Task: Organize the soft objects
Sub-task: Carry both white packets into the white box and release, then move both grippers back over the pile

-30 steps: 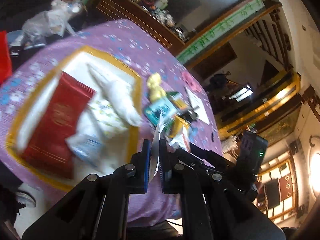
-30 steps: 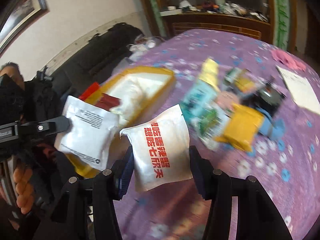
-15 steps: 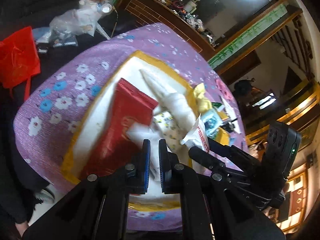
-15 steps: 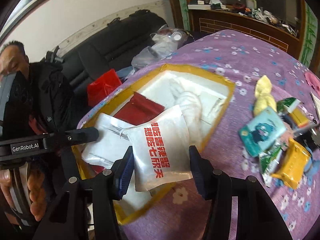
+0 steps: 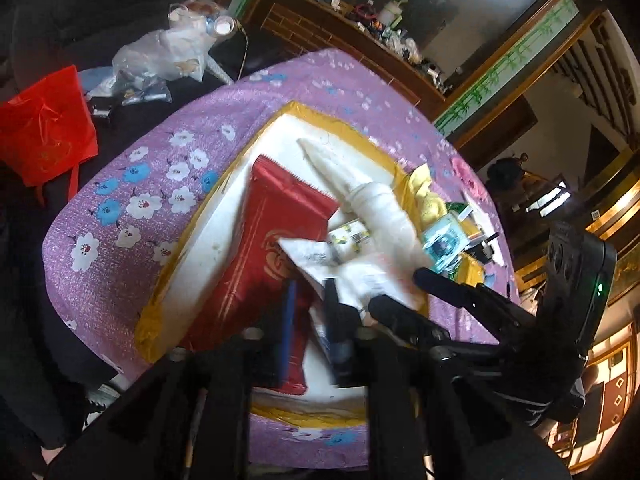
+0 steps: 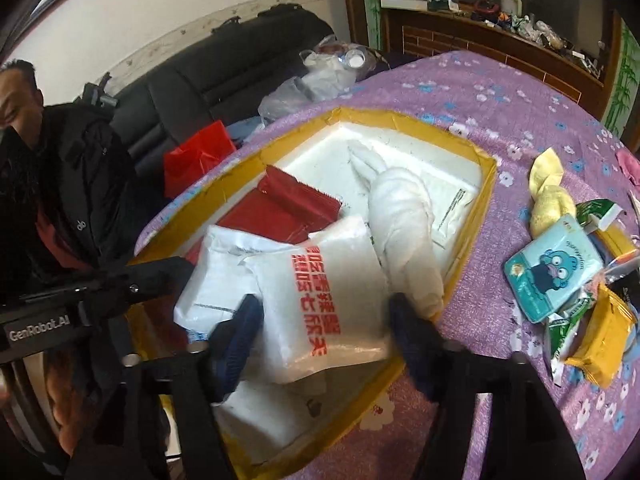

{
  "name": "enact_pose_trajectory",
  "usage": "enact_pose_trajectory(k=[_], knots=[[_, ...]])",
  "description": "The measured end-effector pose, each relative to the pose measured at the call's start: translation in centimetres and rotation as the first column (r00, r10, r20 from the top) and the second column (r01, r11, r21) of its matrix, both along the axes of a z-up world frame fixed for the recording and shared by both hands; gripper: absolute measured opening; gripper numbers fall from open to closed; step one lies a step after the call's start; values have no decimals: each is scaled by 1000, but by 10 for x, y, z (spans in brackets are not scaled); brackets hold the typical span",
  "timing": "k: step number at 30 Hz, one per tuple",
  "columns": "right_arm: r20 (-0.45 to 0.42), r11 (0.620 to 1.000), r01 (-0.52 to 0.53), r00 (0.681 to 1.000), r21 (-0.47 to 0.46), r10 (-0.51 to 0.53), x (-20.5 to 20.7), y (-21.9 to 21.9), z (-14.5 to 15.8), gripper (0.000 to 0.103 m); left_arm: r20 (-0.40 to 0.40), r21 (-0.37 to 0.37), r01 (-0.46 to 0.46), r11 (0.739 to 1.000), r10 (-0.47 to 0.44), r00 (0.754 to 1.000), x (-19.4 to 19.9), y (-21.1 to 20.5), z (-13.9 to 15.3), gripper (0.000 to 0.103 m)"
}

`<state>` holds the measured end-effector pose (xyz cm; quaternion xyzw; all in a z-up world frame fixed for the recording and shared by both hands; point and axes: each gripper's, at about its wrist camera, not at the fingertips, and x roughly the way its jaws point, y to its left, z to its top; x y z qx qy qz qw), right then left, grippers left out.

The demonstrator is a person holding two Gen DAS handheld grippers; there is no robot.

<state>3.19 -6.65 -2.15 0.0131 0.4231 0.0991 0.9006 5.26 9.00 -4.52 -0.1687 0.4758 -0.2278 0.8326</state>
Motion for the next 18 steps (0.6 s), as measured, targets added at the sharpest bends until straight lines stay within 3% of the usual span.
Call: enact_pose_trajectory(k=[1, 3, 7, 14, 18], knots=[[9, 1000, -2, 1000, 2, 2, -6, -2, 3, 77, 15, -2, -7, 1000, 7, 1000, -4, -1, 4, 53], [30, 1000, -1, 1000, 4, 1, -19, -8, 8, 78, 71, -14, -26, 1000, 27, 997, -14, -4, 14, 78], [50, 998, 10, 999, 55, -13, -46, -29, 12, 80, 141, 6, -1, 1000, 0, 990, -34, -26, 34, 79], [58, 989, 68, 995, 133, -76, -90, -86, 11, 80, 188, 72, 73, 995, -85, 979, -55, -90, 44, 79], [32, 978, 145, 988, 149, -151, -113, -129, 5, 80, 170, 92, 133, 987, -147, 974, -57, -132, 38, 79]])
